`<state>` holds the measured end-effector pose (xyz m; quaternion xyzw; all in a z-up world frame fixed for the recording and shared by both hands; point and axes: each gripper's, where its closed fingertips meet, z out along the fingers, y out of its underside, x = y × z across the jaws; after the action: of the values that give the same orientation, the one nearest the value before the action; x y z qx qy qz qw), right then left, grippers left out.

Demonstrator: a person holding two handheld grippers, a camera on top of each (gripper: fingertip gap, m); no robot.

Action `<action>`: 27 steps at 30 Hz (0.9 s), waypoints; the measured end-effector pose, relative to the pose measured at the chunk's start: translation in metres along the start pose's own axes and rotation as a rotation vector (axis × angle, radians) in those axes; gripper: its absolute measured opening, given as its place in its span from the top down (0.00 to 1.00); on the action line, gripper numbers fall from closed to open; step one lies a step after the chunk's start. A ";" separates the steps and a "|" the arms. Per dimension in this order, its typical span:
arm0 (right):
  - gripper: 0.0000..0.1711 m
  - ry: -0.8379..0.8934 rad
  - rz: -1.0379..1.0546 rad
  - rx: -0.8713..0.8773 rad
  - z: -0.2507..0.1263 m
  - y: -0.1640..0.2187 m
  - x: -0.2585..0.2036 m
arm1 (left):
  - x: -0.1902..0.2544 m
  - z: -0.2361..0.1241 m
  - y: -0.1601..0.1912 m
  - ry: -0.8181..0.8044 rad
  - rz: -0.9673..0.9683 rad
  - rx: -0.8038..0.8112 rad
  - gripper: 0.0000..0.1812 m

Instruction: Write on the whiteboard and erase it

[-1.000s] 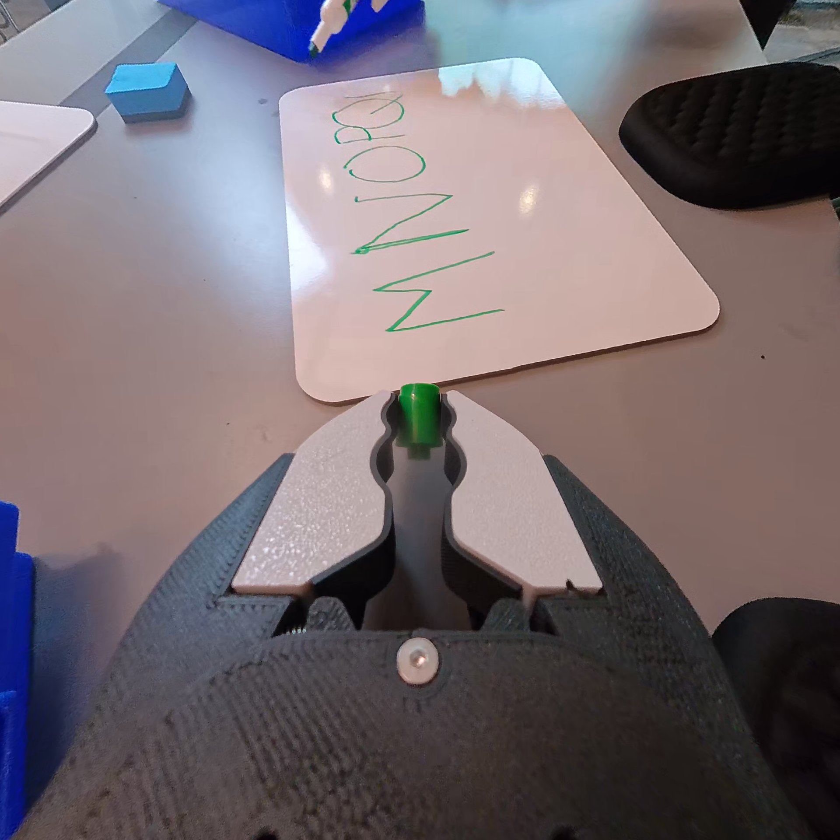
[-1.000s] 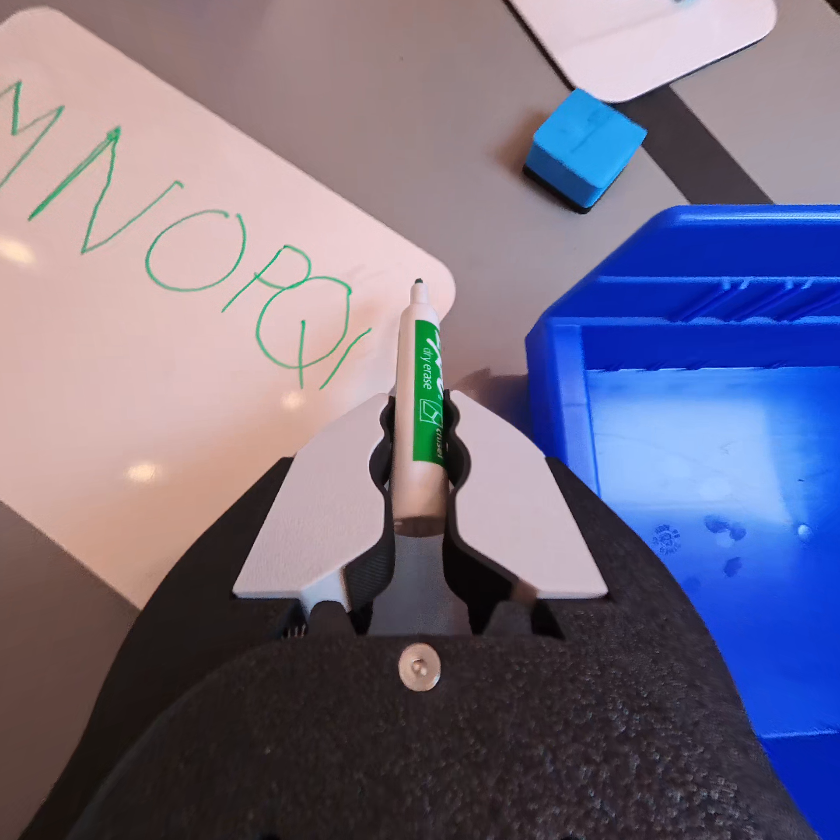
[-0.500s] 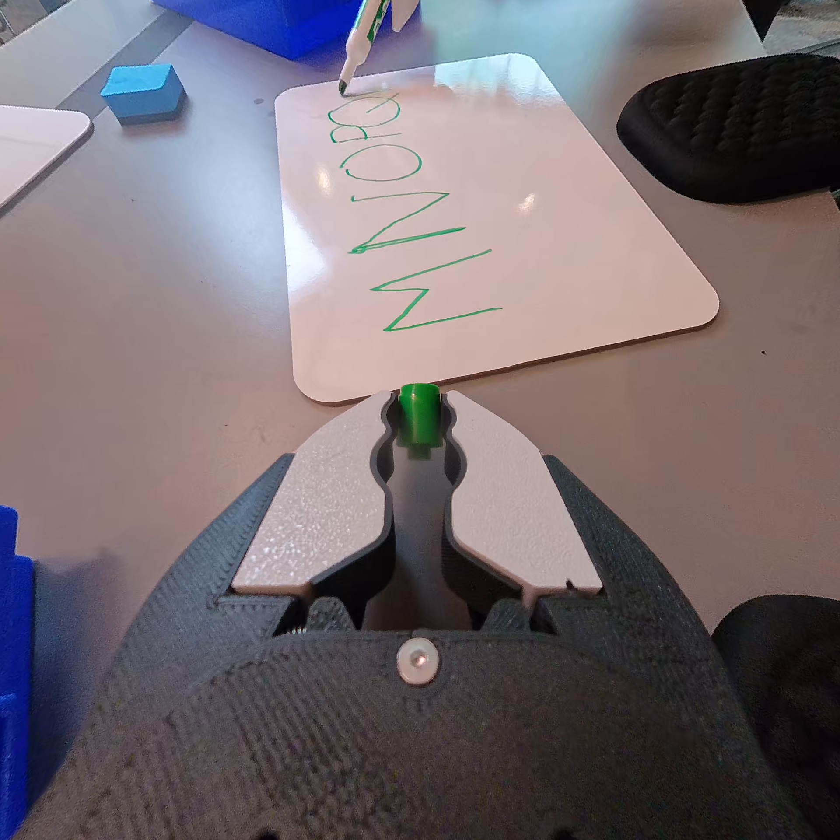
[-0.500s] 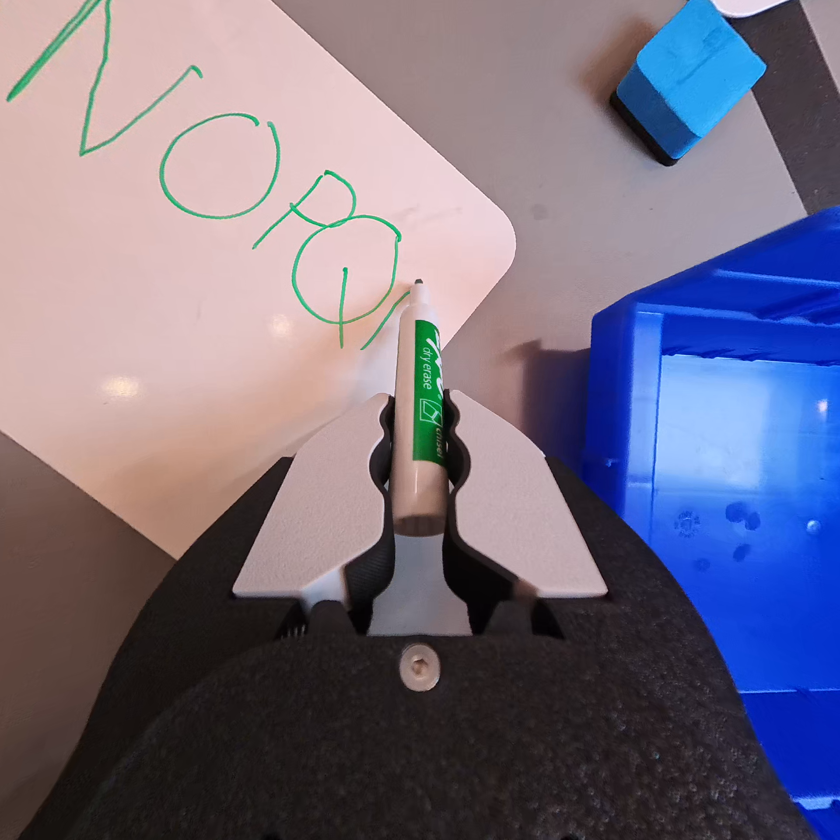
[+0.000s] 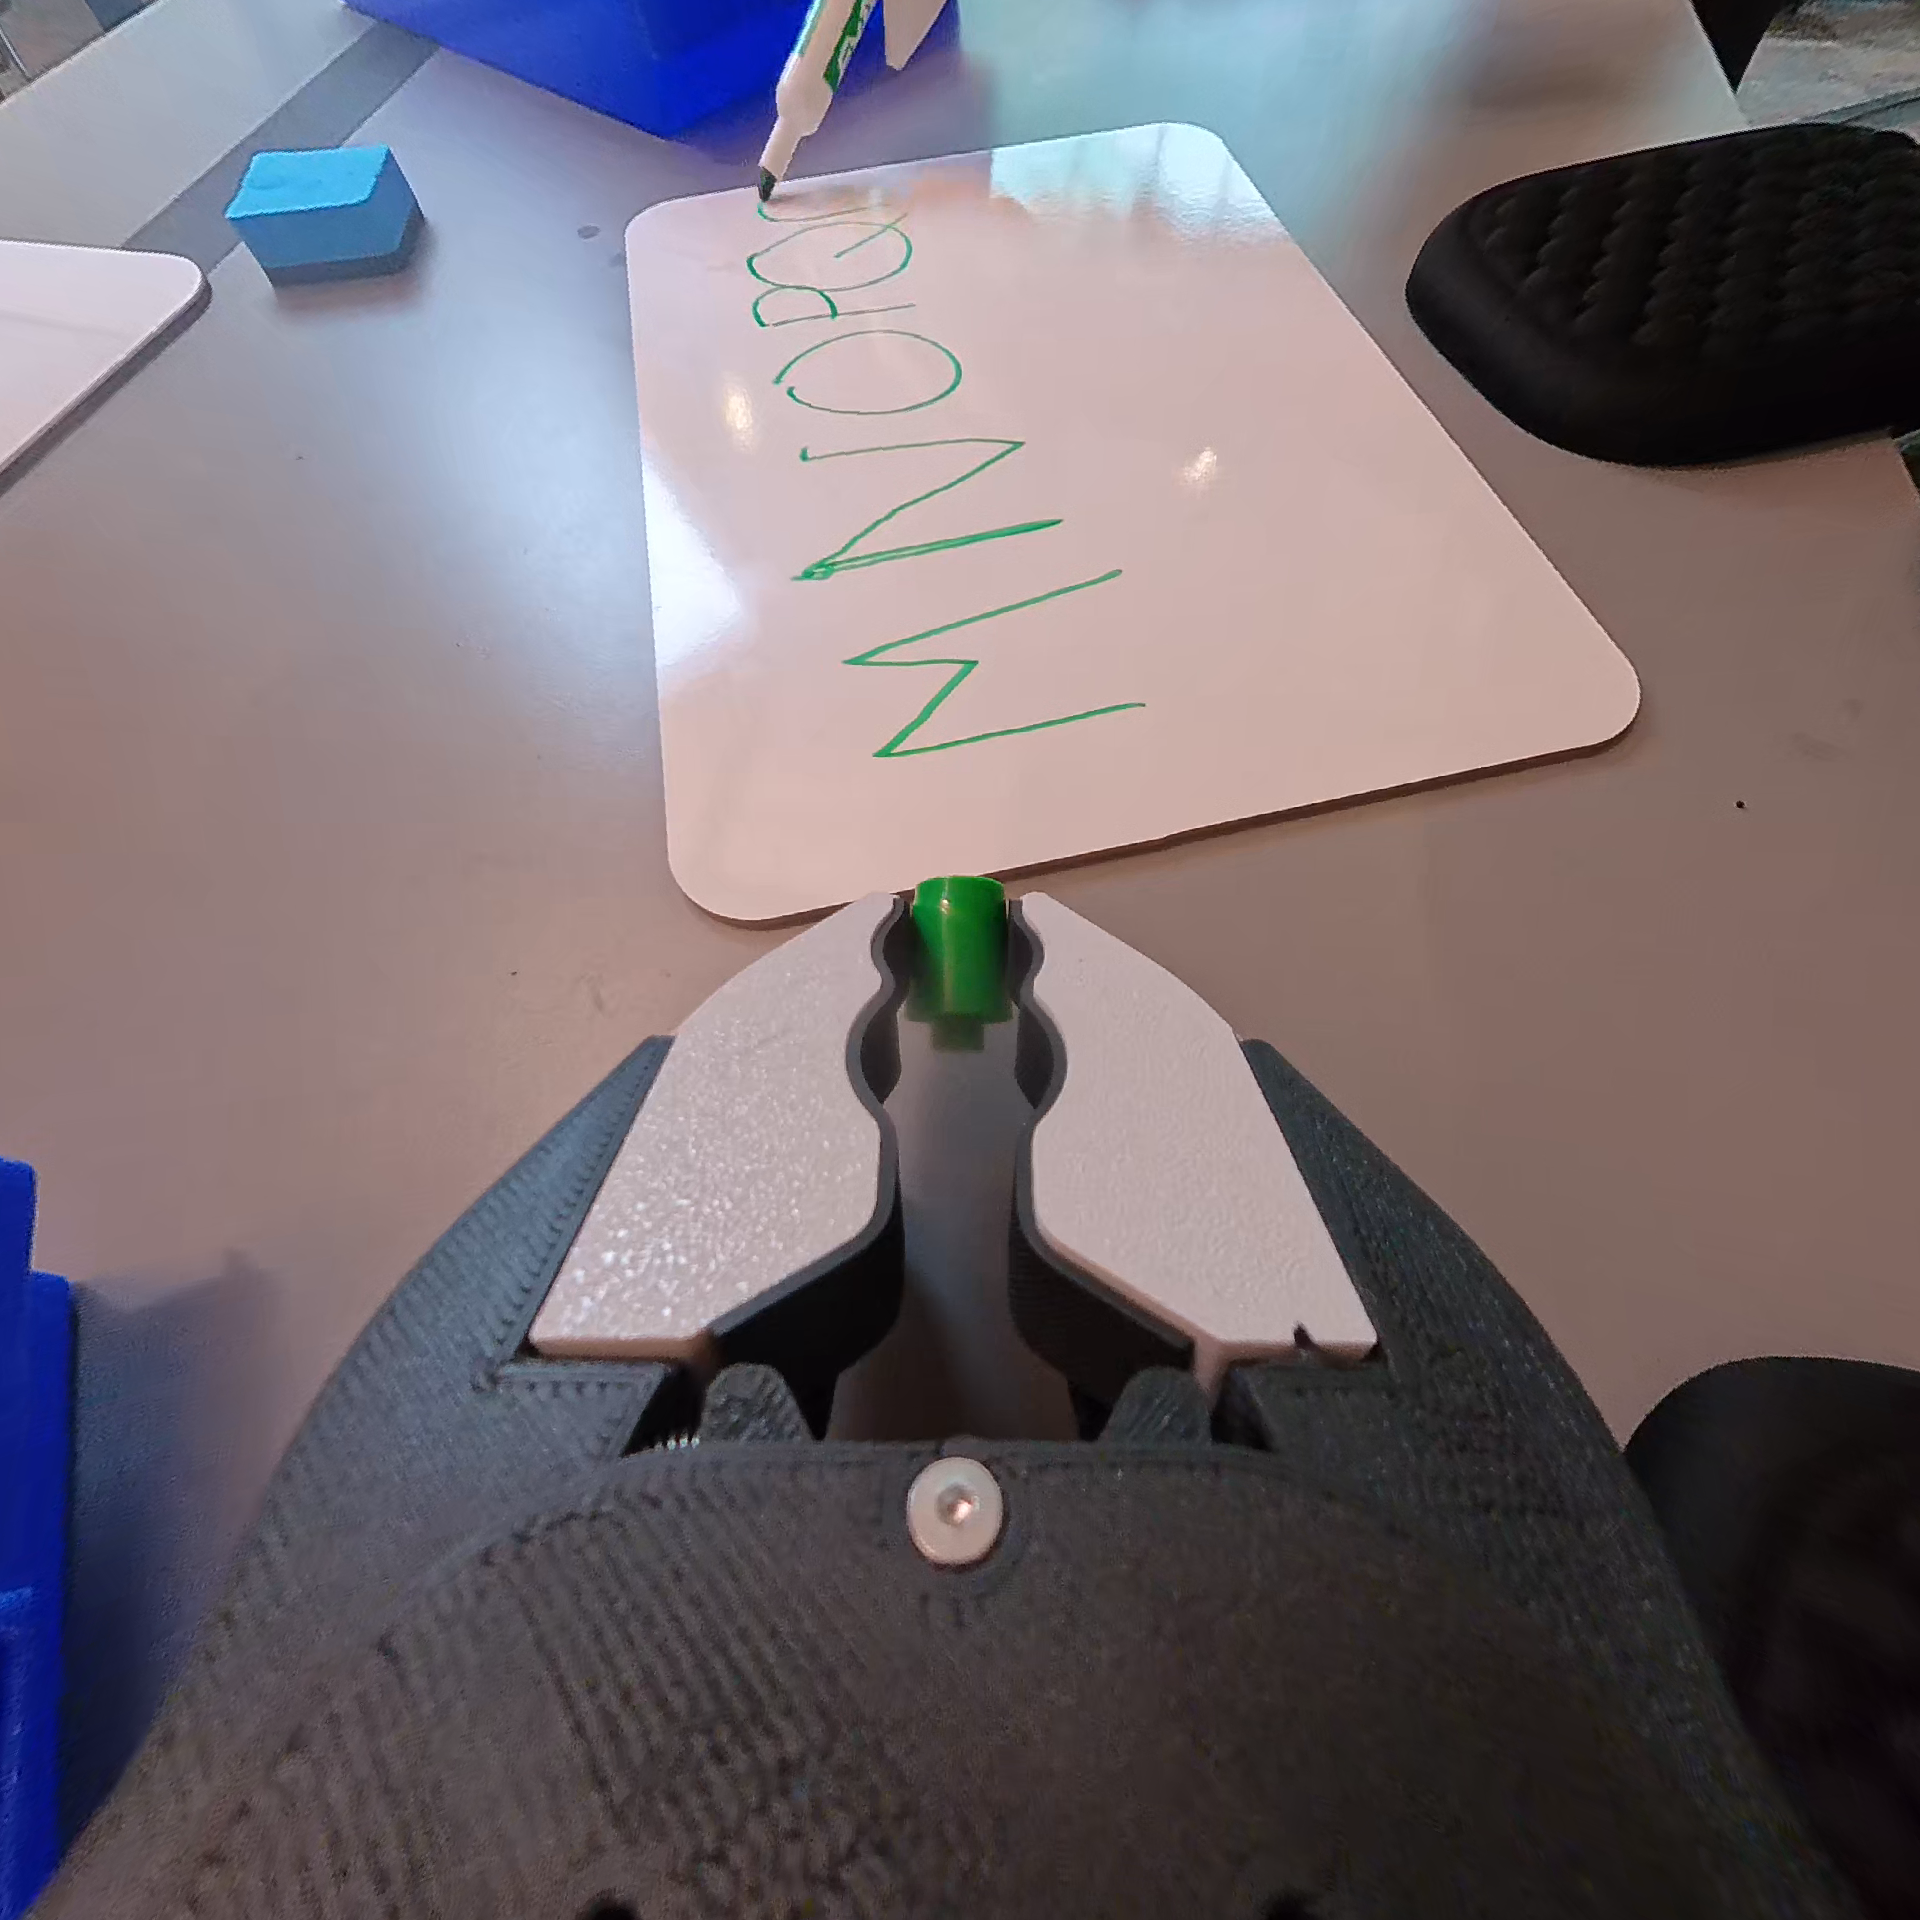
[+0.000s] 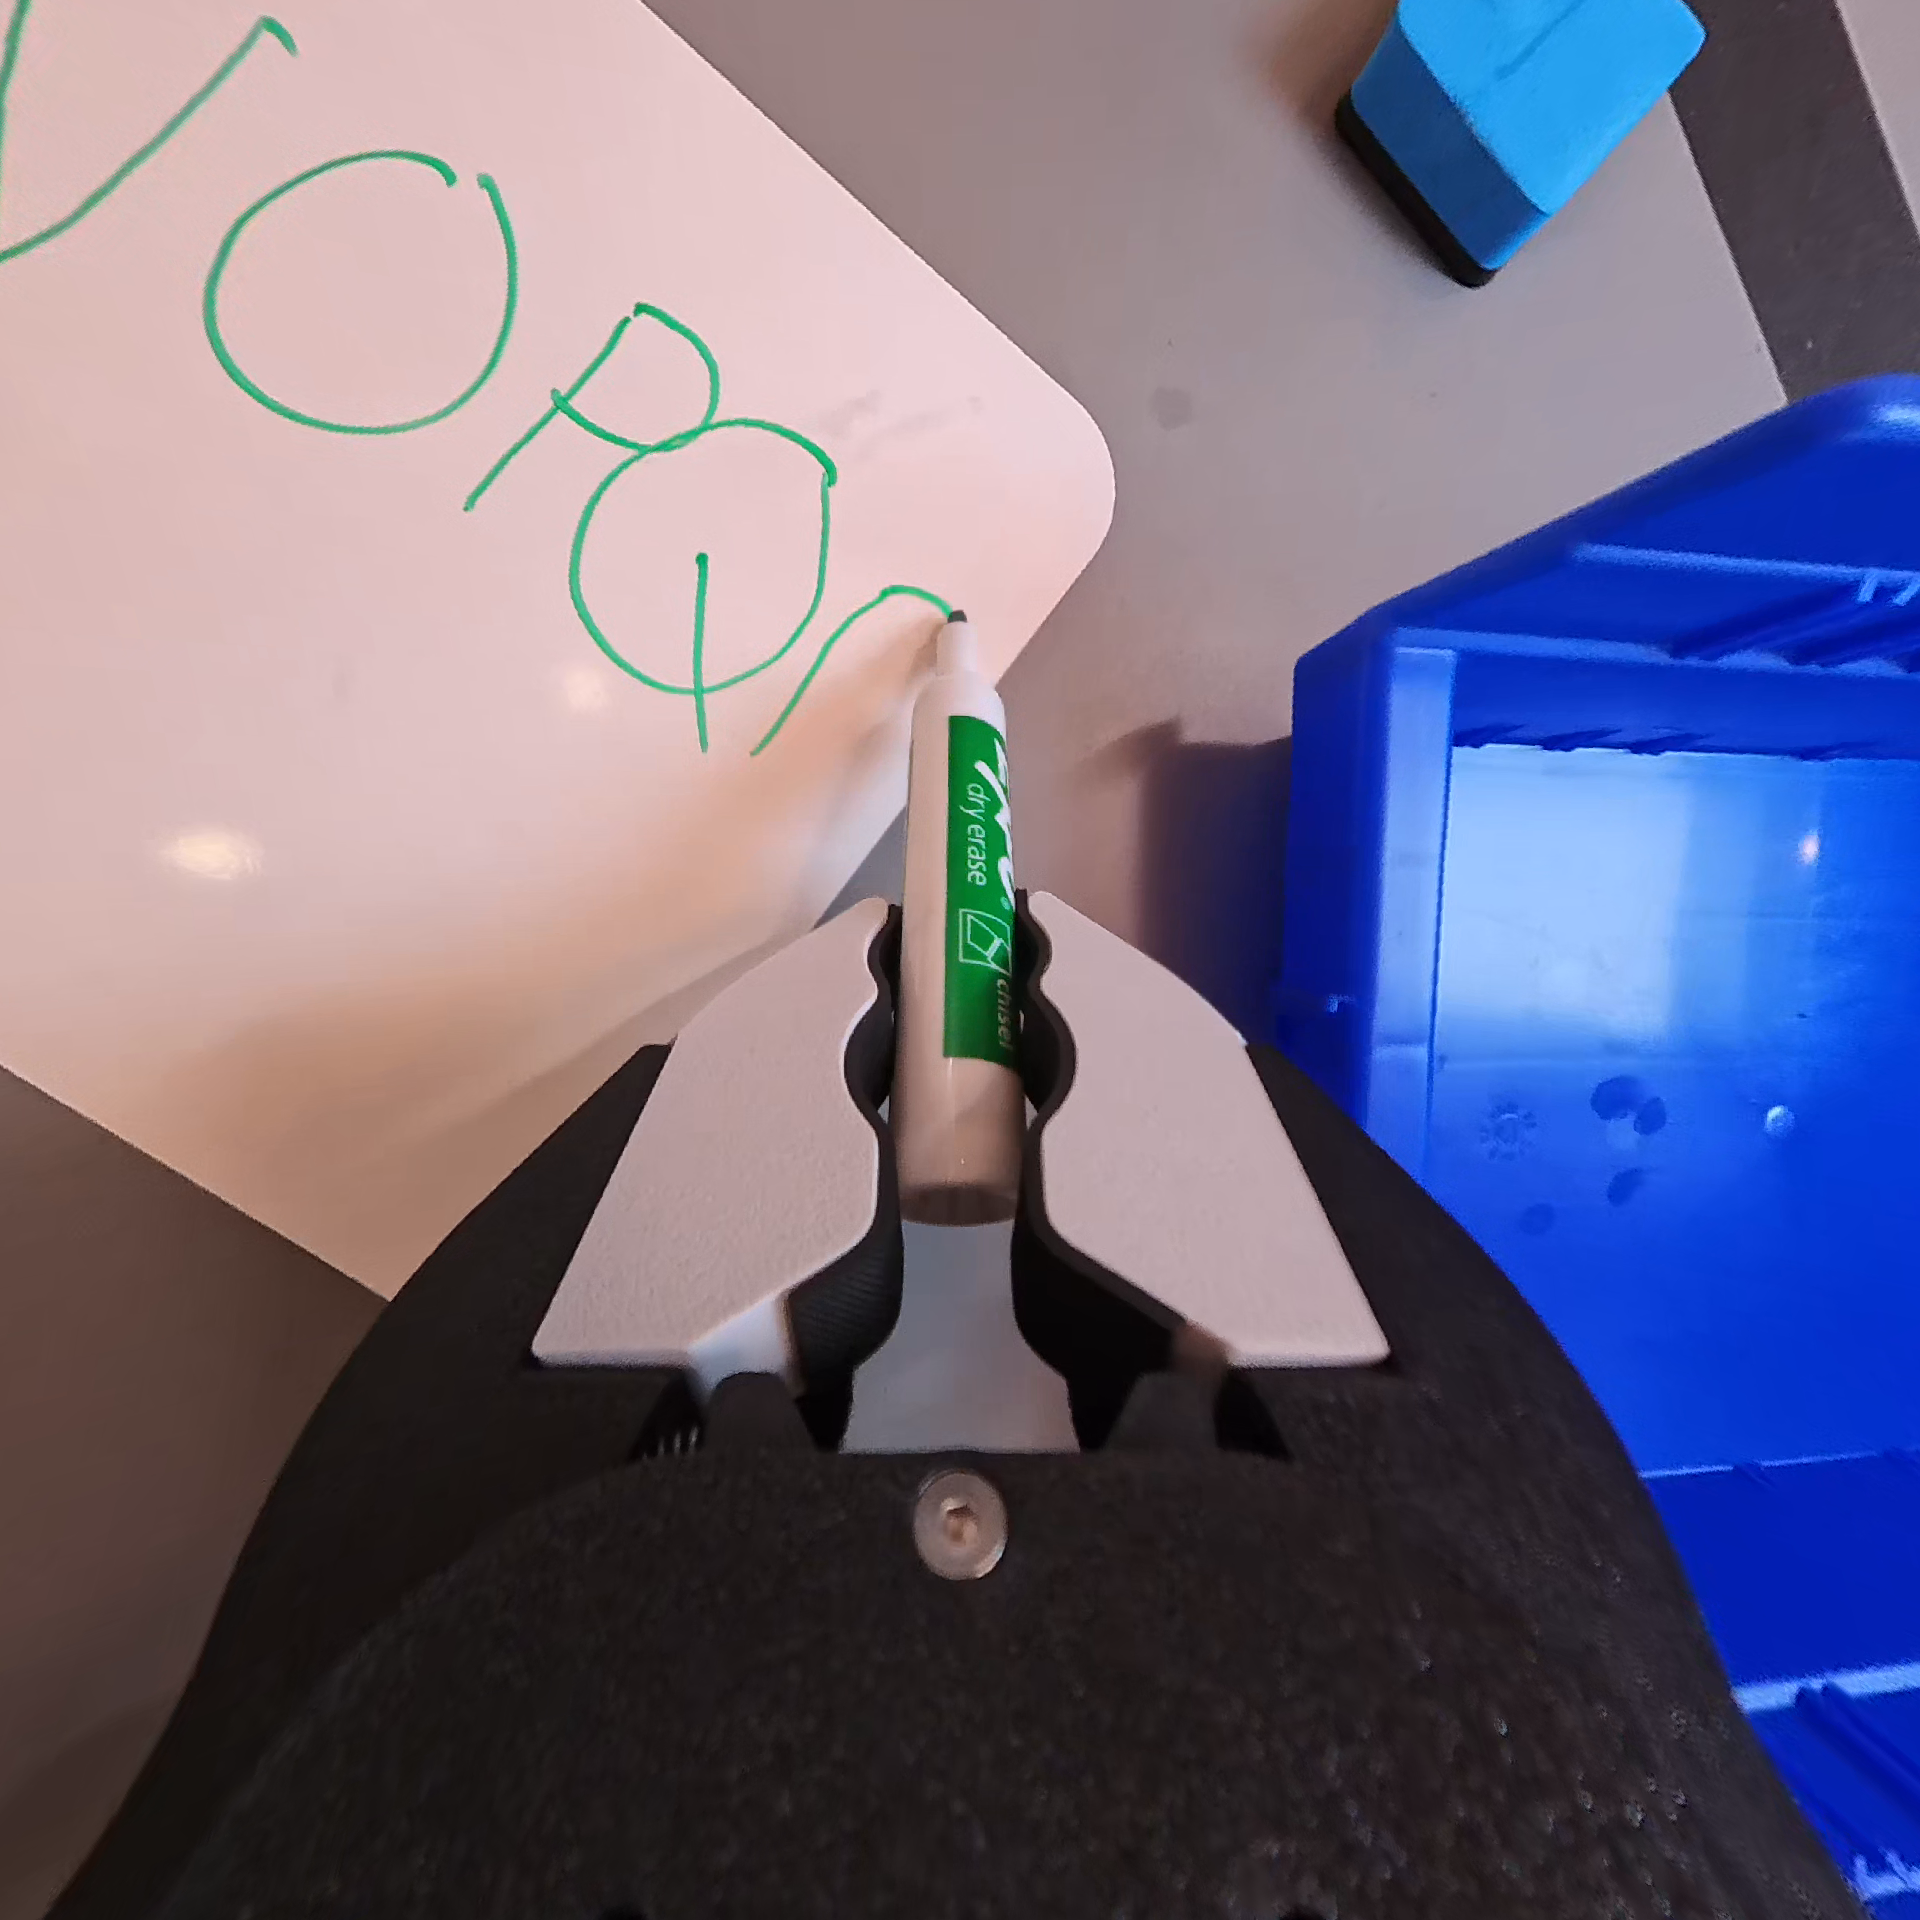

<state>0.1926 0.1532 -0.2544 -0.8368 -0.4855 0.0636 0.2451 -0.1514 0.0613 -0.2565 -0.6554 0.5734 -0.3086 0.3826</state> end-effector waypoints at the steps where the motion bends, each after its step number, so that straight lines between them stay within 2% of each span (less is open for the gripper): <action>1: 0.89 0.001 0.000 -0.004 -0.001 0.002 0.000 | 0.000 0.000 0.000 0.000 0.000 0.000 0.90; 14: 0.89 -0.021 -0.026 -0.018 -0.009 0.005 -0.027 | 0.001 0.000 0.000 0.005 0.006 -0.004 0.90; 27: 0.89 0.010 0.018 -0.051 -0.020 0.025 -0.022 | 0.002 0.000 0.000 0.008 0.008 -0.006 0.90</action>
<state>0.2079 0.1172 -0.2518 -0.8475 -0.4779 0.0492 0.2257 -0.1506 0.0591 -0.2568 -0.6530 0.5786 -0.3078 0.3795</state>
